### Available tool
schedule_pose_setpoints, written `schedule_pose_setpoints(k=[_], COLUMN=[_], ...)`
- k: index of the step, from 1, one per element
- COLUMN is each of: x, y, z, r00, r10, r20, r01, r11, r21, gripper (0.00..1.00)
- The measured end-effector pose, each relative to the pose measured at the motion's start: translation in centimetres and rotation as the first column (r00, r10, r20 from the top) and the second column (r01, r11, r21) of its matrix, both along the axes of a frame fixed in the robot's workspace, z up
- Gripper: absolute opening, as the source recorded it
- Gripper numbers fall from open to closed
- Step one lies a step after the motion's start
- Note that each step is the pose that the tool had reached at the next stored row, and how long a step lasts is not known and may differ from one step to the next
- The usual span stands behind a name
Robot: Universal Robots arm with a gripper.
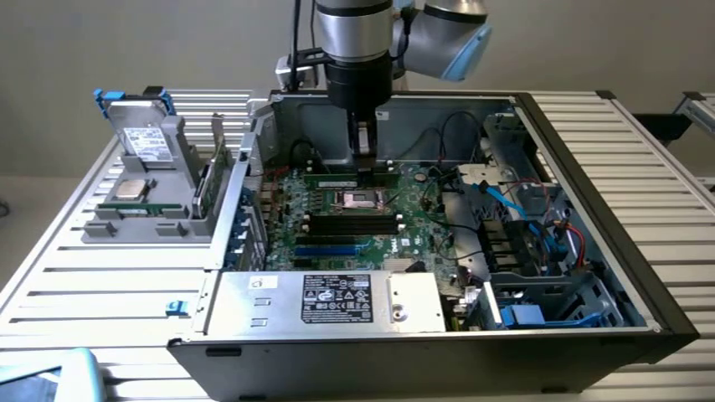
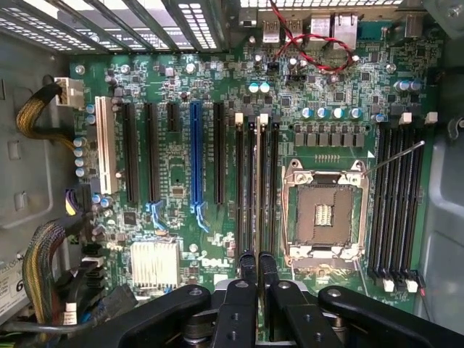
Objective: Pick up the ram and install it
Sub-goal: 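Insert the ram into the slot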
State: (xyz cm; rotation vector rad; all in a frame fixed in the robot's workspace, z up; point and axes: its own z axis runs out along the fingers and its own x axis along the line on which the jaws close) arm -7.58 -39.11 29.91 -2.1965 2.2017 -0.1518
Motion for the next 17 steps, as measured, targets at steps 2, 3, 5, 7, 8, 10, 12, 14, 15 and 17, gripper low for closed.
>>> schedule_pose_setpoints(k=[2, 3, 5, 7, 8, 10, 12, 14, 15, 17], x=[0.0, 0.0, 0.0, 0.0, 0.0, 0.2, 0.6, 0.6, 0.6, 0.6], y=[0.0, 0.0, 0.0, 0.0, 0.0, -0.01, -0.13, -0.24, -0.29, -0.37], z=[0.0, -0.02, -0.14, -0.32, -0.4, -0.57, -0.76, -1.08, -1.27, -1.63], r00=[1.0, 1.0, 1.0, 1.0, 1.0, 0.9999, 0.9998, 0.9998, 0.9998, 0.9998], r10=[0.0, 0.0, 0.0, 0.0, 0.0, 0.0, 0.0, 0.0, 0.0, 0.0], r20=[0.0001, 0.0001, -0.0008, -0.0044, -0.0078, -0.0164, -0.0192, -0.0194, -0.0195, -0.0194], r01=[0.0, 0.0, 0.0, 0.0, 0.0, 0.0, 0.0, 0.0, -0.001, 0.0], r11=[1.0, 1.0, 1.0, 1.0, 1.0, 1.0, 1.0, 1.0, 1.0, 1.0], r21=[0.0, 0.0, -0.0001, -0.0033, -0.0043, -0.0047, -0.0047, -0.0047, -0.0047, -0.0046], gripper=[0.14, 0.14, 0.14, 0.14, 0.14, 0.14, 0.14, 0.14, 0.14, 0.14])
